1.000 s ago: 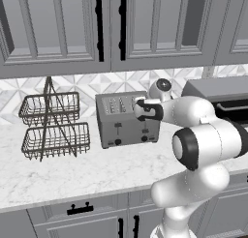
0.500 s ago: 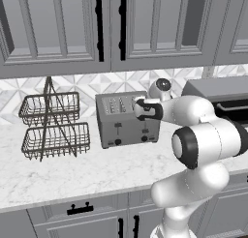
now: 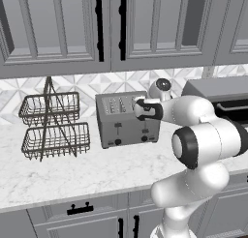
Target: Start the toaster. Once the lever pops up, take the bread to the plate on the dining counter.
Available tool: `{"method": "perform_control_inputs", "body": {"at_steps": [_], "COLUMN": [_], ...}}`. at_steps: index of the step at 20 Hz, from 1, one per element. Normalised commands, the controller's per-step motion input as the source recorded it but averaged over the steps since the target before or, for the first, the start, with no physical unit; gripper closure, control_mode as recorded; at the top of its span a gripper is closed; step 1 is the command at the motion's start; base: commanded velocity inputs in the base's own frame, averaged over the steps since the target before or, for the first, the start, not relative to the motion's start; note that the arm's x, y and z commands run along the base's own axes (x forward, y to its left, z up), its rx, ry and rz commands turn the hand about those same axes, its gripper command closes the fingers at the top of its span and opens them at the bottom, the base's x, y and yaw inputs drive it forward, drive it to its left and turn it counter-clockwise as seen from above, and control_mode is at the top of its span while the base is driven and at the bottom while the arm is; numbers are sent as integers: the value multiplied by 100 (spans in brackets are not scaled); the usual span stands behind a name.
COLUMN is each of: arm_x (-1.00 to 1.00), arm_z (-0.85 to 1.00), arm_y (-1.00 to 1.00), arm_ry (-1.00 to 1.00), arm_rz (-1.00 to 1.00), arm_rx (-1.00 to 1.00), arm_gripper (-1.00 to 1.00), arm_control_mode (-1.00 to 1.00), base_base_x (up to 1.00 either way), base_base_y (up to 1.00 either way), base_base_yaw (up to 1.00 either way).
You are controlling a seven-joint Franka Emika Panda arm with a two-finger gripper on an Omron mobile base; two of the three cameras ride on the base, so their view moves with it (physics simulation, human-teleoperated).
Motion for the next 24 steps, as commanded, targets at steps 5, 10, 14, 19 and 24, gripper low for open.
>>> {"method": "perform_control_inputs", "body": {"at_steps": [5,10,14,19,24], "arm_x": [0,0,0,0,0], "arm_z": [0,0,0,0,0], "arm_y": [0,0,0,0,0], "arm_ry": [0,0,0,0,0], "arm_rz": [0,0,0,0,0], "arm_rx": [0,0,0,0,0], "arm_gripper": [-100,-100,-100,-100,-100], "arm_control_mode": [-100,-100,-100,-100,-100], "base_base_x": [0,0,0,0,0], "base_base_y": [0,0,0,0,0], "base_base_yaw": [0,0,0,0,0]}}
